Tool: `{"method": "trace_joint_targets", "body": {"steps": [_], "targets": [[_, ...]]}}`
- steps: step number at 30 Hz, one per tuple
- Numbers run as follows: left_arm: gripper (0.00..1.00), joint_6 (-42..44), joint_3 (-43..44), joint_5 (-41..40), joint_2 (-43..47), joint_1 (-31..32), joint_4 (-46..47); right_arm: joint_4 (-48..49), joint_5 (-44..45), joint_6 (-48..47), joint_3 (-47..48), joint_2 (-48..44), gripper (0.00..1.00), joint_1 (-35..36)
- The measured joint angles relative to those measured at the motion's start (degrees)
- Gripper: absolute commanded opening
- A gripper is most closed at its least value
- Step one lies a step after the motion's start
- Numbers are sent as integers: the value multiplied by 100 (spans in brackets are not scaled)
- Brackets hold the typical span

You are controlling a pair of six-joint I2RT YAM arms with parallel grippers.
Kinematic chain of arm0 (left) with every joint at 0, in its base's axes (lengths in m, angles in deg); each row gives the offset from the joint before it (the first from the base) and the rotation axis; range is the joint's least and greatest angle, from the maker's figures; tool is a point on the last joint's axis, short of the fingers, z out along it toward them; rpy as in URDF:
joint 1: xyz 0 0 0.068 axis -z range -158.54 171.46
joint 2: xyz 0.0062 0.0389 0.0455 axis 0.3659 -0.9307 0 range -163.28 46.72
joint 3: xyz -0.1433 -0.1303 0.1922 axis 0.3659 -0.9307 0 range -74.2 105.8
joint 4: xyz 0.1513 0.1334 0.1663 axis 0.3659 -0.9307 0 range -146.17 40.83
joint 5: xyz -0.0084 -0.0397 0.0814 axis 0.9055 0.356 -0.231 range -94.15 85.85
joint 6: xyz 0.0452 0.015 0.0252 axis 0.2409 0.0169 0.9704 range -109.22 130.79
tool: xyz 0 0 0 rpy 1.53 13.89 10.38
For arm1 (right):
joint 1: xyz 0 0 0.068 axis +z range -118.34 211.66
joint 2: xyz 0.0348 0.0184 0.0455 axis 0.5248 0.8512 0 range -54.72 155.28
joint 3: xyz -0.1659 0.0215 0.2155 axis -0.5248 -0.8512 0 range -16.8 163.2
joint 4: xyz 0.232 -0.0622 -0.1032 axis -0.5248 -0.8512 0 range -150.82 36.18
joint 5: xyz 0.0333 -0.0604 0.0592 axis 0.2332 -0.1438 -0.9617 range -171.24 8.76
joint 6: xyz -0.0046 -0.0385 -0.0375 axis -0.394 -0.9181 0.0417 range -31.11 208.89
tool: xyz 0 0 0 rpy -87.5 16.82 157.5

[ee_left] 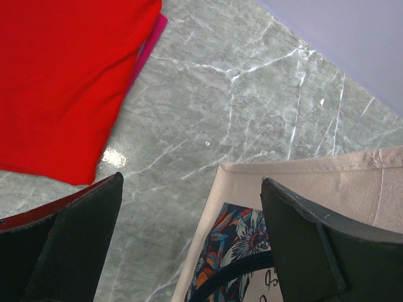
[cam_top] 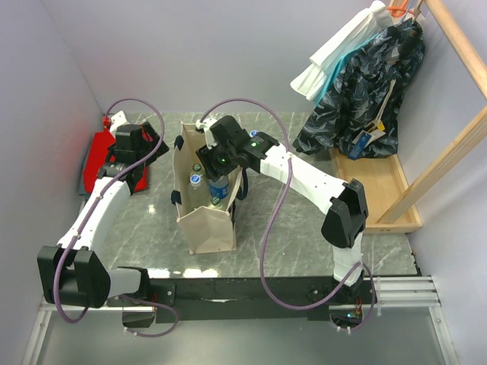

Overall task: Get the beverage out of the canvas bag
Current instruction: Take out the drink from the canvas bag.

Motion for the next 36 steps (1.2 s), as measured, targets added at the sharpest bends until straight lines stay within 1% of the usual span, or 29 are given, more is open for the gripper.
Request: {"method": "trace_joint_targets", "body": {"steps": [2, 3, 11, 15, 17, 21, 23, 24, 25, 26, 27, 29, 31, 32, 33, 34, 35, 36], "targets": [[96, 0, 0, 0, -4, 0, 0, -11, 11, 2, -9, 0, 61, 0], [96, 0, 0, 2, -7, 0, 0, -13, 22, 2, -11, 0, 57, 0], [96, 2, 0, 0, -15, 0, 2, -70, 44, 4, -52, -9, 56, 0], [96, 2, 0, 2, -22, 0, 15, -83, 46, 7, -149, -37, 57, 0], [96, 0, 0, 2, -24, 0, 17, -122, 76, 4, -149, -37, 55, 0], [96, 0, 0, 2, -35, 0, 24, -125, 81, 7, -164, -42, 55, 0], [96, 0, 0, 2, -57, 0, 33, -125, 81, 7, -164, -44, 47, 0], [96, 0, 0, 2, -68, 0, 33, -122, 76, 7, -164, -44, 47, 0], [96, 0, 0, 2, -79, 0, 33, -122, 68, 7, -164, -44, 44, 0], [96, 2, 0, 2, -83, 0, 35, -111, 81, -7, -164, -44, 38, 2], [96, 0, 0, 2, -87, 0, 33, -92, 87, -24, -164, -46, 38, 0], [96, 2, 0, 2, -87, 0, 35, -50, 111, -50, -164, -55, 32, 0], [96, 2, 0, 2, -87, 0, 35, -37, 105, -61, -164, -55, 29, 0], [96, 2, 0, 2, -87, 0, 33, -37, 105, -61, -164, -55, 19, 0], [96, 0, 0, 2, -87, 0, 35, -37, 105, -61, -164, -55, 16, 0], [96, 0, 0, 2, -87, 0, 35, -37, 105, -61, -164, -55, 4, 0], [96, 0, 0, 2, -87, 0, 35, -37, 105, -61, -164, -55, 0, 0], [96, 2, 0, 2, -87, 0, 35, -35, 103, -61, -164, -55, 0, 0]]}}
